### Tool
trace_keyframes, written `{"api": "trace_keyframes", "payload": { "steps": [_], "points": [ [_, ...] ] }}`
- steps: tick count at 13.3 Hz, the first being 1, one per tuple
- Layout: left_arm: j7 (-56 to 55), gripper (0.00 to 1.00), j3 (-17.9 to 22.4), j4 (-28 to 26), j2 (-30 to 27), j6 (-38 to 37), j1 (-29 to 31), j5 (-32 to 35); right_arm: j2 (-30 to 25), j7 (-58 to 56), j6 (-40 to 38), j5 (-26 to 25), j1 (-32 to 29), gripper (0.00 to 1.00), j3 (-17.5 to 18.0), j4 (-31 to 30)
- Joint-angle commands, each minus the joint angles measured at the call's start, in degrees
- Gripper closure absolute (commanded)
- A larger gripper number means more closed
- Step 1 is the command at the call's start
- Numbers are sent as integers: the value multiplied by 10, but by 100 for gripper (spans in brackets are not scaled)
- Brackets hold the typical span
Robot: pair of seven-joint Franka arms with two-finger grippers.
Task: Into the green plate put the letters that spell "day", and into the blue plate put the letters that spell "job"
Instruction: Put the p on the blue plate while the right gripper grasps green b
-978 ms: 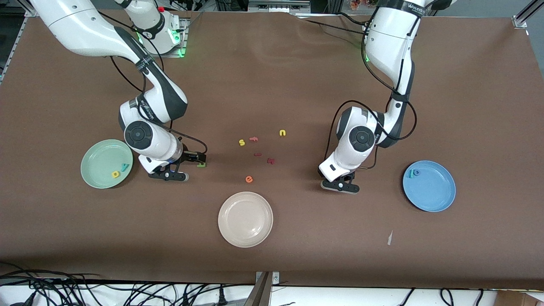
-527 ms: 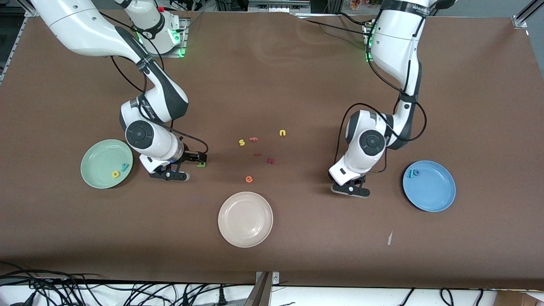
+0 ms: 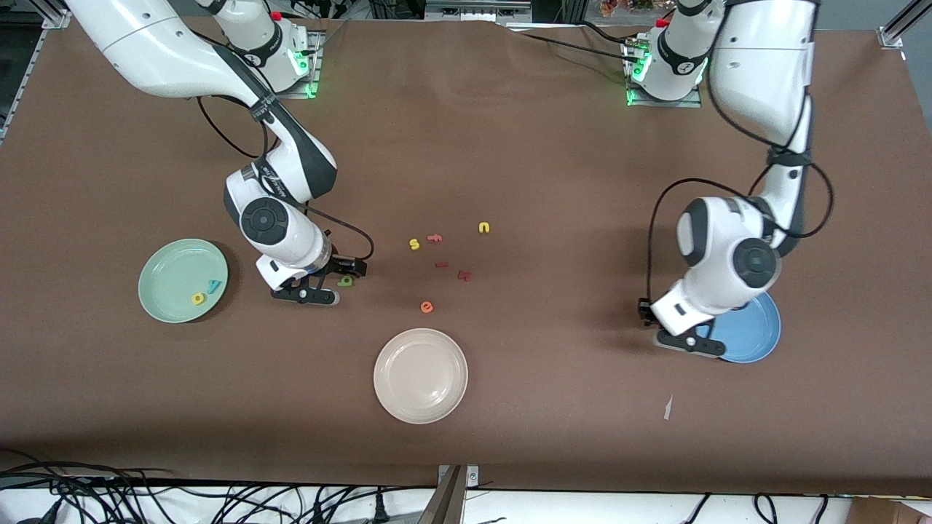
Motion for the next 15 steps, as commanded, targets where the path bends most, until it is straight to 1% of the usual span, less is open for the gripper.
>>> {"api": "trace_keyframes", "payload": {
  "steps": [1, 2, 4, 5, 6, 7, 10, 11, 12, 13, 14, 15],
  "points": [
    [115, 91, -5, -25, -21, -9, 42, -10, 8, 21, 17, -29, 10, 0, -8, -4],
    [139, 91, 1, -30, -22, -9, 53, 4, 11, 21, 17, -46, 10, 0, -10, -4],
    [178, 90, 17, -33, -23, -9, 65, 37, 12, 22, 17, -53, 10, 0, -12, -3],
    [197, 88, 26, -40, -22, -8, 71, 40, 20, 22, 18, -54, 10, 0, -12, 2],
    [206, 83, 29, -50, -22, -3, 76, 40, 28, 22, 29, -57, 10, 0, -12, 3],
    [207, 76, 29, -54, -20, 0, 82, 40, 34, 21, 40, -62, 10, 0, -12, 3],
    [204, 48, 30, -60, -17, 2, 82, 40, 45, 22, 54, -62, 10, 1, -13, 3],
    [200, 16, 29, -61, -17, 2, 82, 40, 47, 22, 54, -63, 10, 5, -13, 3],
    [199, 0, 29, -61, -18, 2, 82, 40, 48, 21, 54, -67, 10, 5, -13, 3],
    [196, 0, 30, -66, -21, 3, 82, 39, 49, 22, 54, -67, 10, 6, -13, 3],
    [193, 0, 30, -74, -25, 7, 85, 40, 50, 21, 56, -67, 8, 11, -13, 3],
    [187, 0, 29, -96, -44, 17, 89, 40, 50, 22, 56, -67, 7, 17, -13, 3]
  ]
}}
